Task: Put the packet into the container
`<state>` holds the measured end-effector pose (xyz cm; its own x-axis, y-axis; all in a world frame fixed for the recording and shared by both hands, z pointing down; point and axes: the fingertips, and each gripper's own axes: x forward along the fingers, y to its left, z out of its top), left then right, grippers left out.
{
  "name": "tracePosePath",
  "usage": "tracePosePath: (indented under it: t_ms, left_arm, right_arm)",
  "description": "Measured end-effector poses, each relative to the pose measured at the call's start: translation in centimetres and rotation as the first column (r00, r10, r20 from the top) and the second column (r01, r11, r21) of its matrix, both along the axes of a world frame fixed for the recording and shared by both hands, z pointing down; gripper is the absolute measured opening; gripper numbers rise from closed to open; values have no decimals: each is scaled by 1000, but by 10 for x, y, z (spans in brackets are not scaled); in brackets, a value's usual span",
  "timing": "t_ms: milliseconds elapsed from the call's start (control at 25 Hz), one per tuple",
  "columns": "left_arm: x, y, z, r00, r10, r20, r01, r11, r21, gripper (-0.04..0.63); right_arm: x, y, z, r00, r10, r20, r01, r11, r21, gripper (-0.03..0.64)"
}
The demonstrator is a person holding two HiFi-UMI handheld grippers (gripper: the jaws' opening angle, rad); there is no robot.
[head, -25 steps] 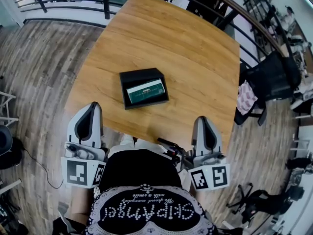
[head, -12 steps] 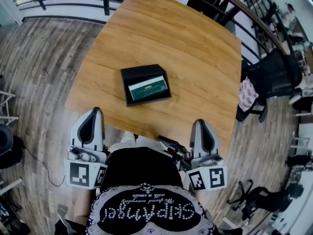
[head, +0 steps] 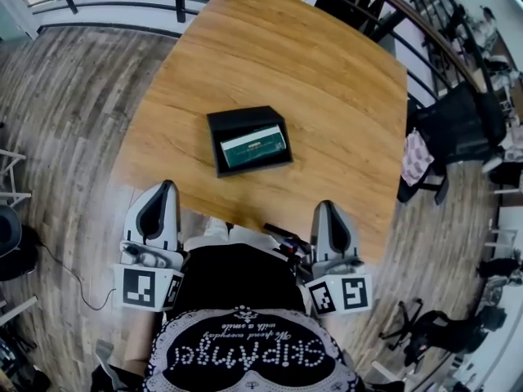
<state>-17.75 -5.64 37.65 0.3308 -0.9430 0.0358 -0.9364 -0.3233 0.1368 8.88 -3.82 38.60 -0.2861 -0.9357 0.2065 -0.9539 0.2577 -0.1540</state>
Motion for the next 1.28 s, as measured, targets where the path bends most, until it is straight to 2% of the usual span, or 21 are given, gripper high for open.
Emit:
tracePosePath:
  t_ms: [680,1280]
  left_arm:
    - [4,-21,4,999,51,15,-51,999,-8,30]
    - [22,-29,9,993,116,7,-116,992,-52,31]
  right_arm:
    - [2,-10,-6,999,44,-20,-44,999,16,40]
    - [7,-11,-2,998,51,-31,-52,999,-8,40]
